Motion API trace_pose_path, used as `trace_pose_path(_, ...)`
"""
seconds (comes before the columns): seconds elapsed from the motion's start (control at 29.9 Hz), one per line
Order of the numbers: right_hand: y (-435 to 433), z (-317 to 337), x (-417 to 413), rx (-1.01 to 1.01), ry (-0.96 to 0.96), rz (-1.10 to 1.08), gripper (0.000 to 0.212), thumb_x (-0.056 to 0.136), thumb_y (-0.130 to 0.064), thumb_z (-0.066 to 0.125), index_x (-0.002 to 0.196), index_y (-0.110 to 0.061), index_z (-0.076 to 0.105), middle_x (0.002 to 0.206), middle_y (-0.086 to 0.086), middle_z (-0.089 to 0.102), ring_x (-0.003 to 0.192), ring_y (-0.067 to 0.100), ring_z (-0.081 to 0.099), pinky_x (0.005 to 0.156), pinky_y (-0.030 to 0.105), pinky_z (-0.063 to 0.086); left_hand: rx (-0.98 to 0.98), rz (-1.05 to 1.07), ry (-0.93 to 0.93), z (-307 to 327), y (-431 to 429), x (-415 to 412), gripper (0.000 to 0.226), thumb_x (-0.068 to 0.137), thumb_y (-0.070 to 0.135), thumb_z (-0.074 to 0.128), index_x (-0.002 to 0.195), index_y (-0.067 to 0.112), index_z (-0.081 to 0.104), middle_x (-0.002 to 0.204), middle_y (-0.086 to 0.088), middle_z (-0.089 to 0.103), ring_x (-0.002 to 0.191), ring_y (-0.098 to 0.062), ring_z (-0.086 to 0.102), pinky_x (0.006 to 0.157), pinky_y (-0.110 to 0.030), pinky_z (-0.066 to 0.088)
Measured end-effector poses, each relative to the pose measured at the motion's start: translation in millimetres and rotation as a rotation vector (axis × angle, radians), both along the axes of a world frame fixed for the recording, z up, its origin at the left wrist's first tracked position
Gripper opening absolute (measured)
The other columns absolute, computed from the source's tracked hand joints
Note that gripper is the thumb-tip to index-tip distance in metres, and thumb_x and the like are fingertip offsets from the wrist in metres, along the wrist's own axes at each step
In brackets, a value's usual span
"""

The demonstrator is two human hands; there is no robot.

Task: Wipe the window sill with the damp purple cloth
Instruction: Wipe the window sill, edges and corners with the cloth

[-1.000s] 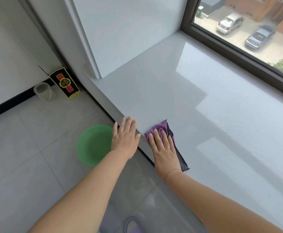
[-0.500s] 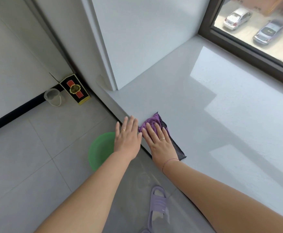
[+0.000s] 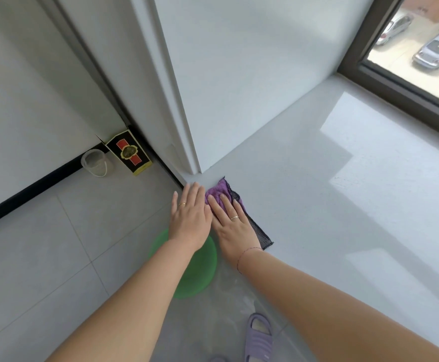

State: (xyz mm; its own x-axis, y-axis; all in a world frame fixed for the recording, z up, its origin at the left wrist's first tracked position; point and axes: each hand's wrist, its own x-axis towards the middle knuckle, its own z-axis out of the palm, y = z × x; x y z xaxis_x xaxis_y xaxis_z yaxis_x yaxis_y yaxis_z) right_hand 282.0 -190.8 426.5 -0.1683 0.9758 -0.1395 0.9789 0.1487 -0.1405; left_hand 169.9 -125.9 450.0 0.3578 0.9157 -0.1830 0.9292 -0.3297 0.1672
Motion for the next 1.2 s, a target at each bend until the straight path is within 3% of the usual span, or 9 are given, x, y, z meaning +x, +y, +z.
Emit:
trace_pose_path(0.23, 31, 0, -5, -0.006, -0.005, 0.015, 0.066, 0.096, -0.024, 0.03, 0.152, -0.02, -0.003, 0.16, -0.002, -0.014, 0.146, 0.023, -0.017, 0.111, 0.038, -0.024, 0.08, -0.019, -0.079, 1, 13, -3, 0.05, 0.1, 0.028, 0.025, 0.148, 0.014, 0.022, 0.157, -0.003, 0.02, 0.146, -0.016, 0.011, 0.12, -0.037, 0.002)
trace_pose_path(0.4, 61, 8, 12, -0.005, 0.041, 0.116, 0.063, 0.095, -0.027, 0.029, 0.152, -0.016, 0.003, 0.16, 0.002, 0.007, 0.148, 0.022, -0.001, 0.117, 0.034, -0.013, 0.126, -0.124, -0.16, 10, 16, 2, 0.047, 0.098, 0.024, 0.033, 0.143, 0.01, 0.035, 0.153, -0.008, 0.031, 0.142, -0.021, 0.024, 0.119, -0.037, 0.012)
trace_pose_path(0.6, 83, 4, 37, 0.008, -0.028, 0.214, 0.061, 0.096, -0.035, 0.023, 0.151, -0.018, 0.002, 0.159, 0.002, 0.012, 0.148, 0.022, 0.001, 0.117, 0.034, -0.012, 0.139, -0.289, -0.157, 11, 24, 10, 0.053, 0.097, 0.027, 0.037, 0.145, 0.007, 0.03, 0.154, -0.009, 0.027, 0.144, -0.022, 0.02, 0.119, -0.039, 0.006)
trace_pose_path(0.77, 89, 4, 65, 0.029, 0.134, -0.05, 0.055, 0.099, -0.04, 0.021, 0.151, -0.023, 0.015, 0.159, -0.002, 0.015, 0.147, 0.016, 0.003, 0.119, 0.031, -0.008, 0.138, -0.37, -0.158, 8, 30, 29, 0.055, 0.097, 0.027, 0.036, 0.148, 0.009, 0.024, 0.156, -0.009, 0.021, 0.145, -0.022, 0.016, 0.119, -0.038, 0.001)
trace_pose_path(0.83, 97, 5, 79, 0.02, 0.126, -0.058, 0.054, 0.1, -0.043, 0.019, 0.151, -0.023, 0.017, 0.159, -0.004, 0.014, 0.147, 0.015, 0.003, 0.119, 0.031, -0.008, 0.13, -0.376, -0.165, 6, 34, 40, 0.056, 0.097, 0.028, 0.036, 0.148, 0.009, 0.021, 0.157, -0.009, 0.018, 0.146, -0.021, 0.013, 0.118, -0.036, -0.003)
trace_pose_path(1.04, 113, 5, 107, 0.044, 0.114, 0.0, 0.056, 0.098, -0.044, 0.02, 0.149, -0.019, 0.023, 0.156, -0.003, 0.021, 0.145, 0.015, 0.01, 0.117, 0.029, -0.01, 0.15, -0.32, -0.177, 4, 45, 70, 0.058, 0.093, 0.024, 0.044, 0.145, 0.003, 0.029, 0.153, -0.014, 0.028, 0.143, -0.024, 0.026, 0.118, -0.042, 0.015)
trace_pose_path(1.2, 125, 4, 134, 0.039, 0.121, 0.023, 0.06, 0.096, -0.047, 0.015, 0.148, -0.019, 0.027, 0.154, -0.003, 0.026, 0.144, 0.016, 0.015, 0.118, 0.028, -0.008, 0.144, -0.309, -0.159, 4, 55, 96, 0.059, 0.094, 0.029, 0.033, 0.147, 0.004, 0.025, 0.155, -0.013, 0.024, 0.144, -0.022, 0.021, 0.119, -0.039, 0.011)
